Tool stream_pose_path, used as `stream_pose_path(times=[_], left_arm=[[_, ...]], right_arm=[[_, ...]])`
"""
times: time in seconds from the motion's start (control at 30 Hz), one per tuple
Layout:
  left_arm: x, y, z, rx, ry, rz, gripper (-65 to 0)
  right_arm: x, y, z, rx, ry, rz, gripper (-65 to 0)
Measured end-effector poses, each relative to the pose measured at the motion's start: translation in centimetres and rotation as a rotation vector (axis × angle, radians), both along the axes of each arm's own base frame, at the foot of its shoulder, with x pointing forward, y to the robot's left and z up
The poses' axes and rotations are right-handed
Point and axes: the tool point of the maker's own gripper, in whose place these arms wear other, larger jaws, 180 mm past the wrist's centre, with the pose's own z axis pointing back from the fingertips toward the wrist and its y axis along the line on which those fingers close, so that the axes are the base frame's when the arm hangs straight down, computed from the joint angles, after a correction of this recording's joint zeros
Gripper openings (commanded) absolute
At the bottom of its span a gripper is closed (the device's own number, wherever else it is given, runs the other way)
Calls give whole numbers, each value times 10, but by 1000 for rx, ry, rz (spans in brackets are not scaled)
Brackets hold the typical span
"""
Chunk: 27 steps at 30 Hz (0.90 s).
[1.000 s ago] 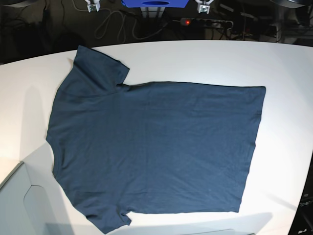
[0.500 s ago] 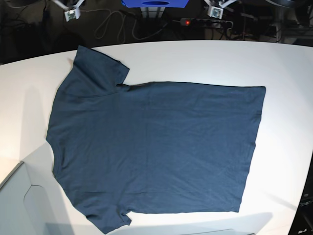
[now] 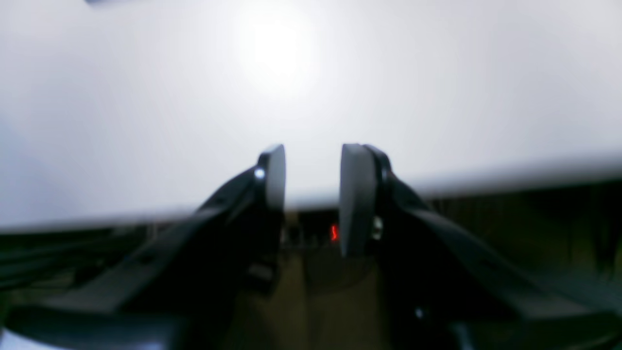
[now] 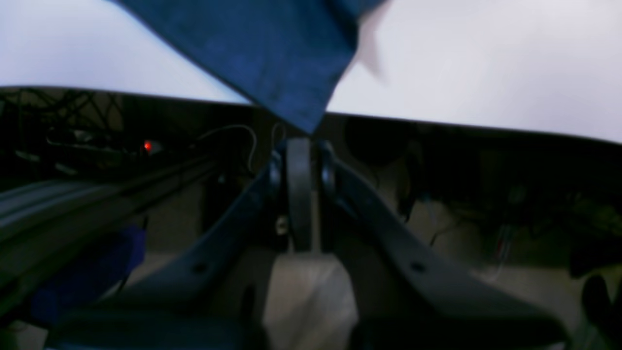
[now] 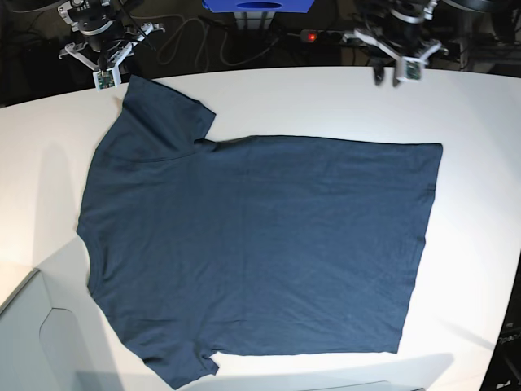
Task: Fold the T-shirt properly
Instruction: 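Move both grippers down to the shirt's shoulder corners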
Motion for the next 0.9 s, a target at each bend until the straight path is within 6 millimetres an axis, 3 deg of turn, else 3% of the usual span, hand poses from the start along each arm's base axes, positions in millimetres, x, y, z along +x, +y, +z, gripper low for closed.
stream_pose_path(times=[0.13,0.23,0.3,0.43,0.67,0.73,0.9], left_arm=[[25,44,21,-37,-97,149,-459],[38,72,30,-55,-133,240,-407],[48,86,35,-56,-166,281,-381],[64,98,27,-80,-180,319,-370],[90,133,-10,-105,-156,412,-370],[97,134,-23,-130,-137,410,-370],[119,127,-33,-175,-144,354,-370]], right_arm=[[12,1,4,3,-39,2,-442],[11,4,3,8,-35,31,-311],[10,7,3,16,-30,61,-271],[11,8,3,17,-33,64,-264],[19,9,6,19,-56,66,-264],[17,9,4,19,-46,67,-264],[16,9,4,18,-42,67,-264]])
